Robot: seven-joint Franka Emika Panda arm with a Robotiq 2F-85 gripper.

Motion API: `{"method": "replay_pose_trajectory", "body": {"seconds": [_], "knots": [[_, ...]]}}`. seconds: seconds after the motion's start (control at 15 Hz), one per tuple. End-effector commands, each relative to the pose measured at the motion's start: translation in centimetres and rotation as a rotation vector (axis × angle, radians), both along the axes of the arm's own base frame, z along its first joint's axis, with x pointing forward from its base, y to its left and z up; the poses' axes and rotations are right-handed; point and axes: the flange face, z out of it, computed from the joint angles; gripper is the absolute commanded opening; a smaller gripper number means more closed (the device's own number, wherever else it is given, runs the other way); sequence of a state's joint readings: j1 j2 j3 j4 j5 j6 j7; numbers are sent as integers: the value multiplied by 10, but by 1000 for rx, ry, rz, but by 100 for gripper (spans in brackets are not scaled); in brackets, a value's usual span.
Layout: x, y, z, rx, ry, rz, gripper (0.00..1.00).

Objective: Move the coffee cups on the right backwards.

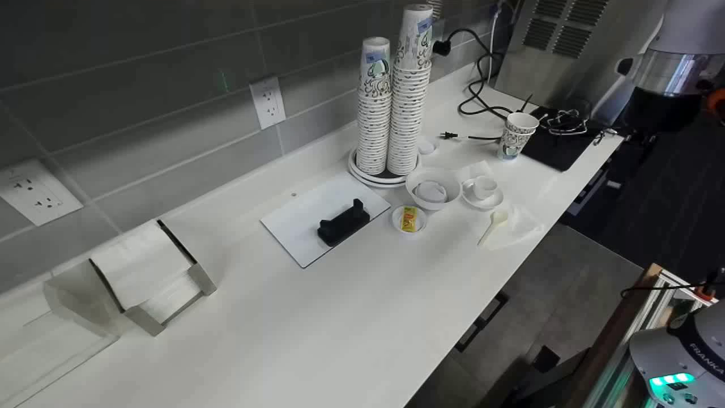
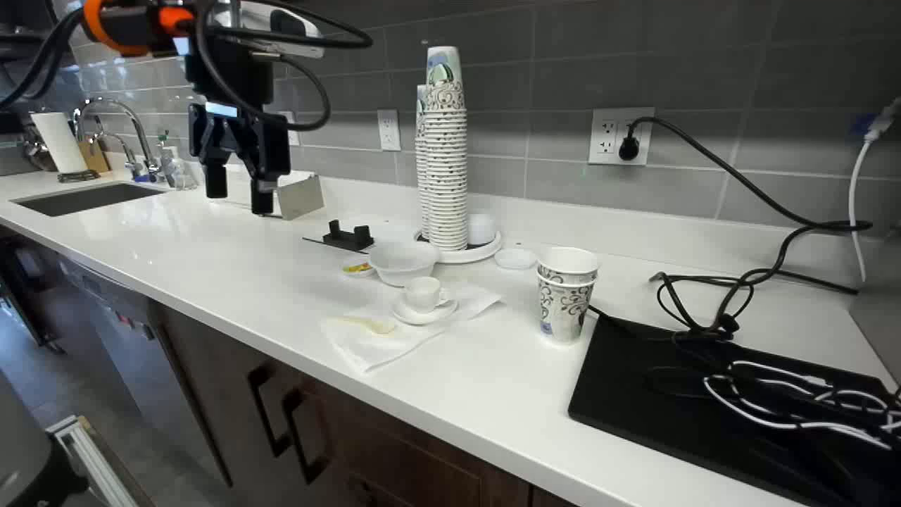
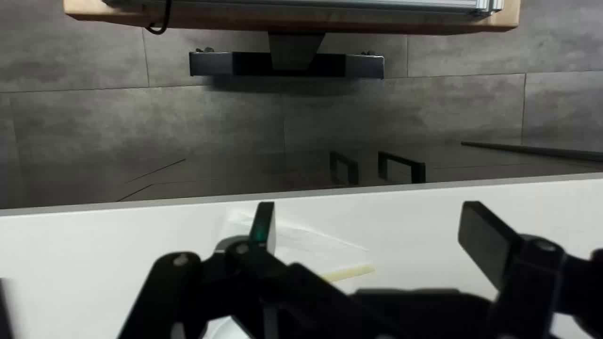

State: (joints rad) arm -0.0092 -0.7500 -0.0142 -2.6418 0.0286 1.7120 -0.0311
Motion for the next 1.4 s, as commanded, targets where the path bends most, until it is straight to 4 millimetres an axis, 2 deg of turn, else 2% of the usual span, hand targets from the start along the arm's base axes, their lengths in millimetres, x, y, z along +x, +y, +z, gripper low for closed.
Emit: {"method": "replay_pose_trajectory", "body": {"seconds": [0.0,0.6,0.73,0.93,1.13,1.33], "knots": [[0,0,0,0,1,0,100],[0,0,0,0,0,0,100],[14,0,-1,-1,-39,16,100],[47,1,-6,14,-105,57,100],[86,0,-25,17,-150,117,100],[122,-9,-29,-15,-191,144,100]]}}
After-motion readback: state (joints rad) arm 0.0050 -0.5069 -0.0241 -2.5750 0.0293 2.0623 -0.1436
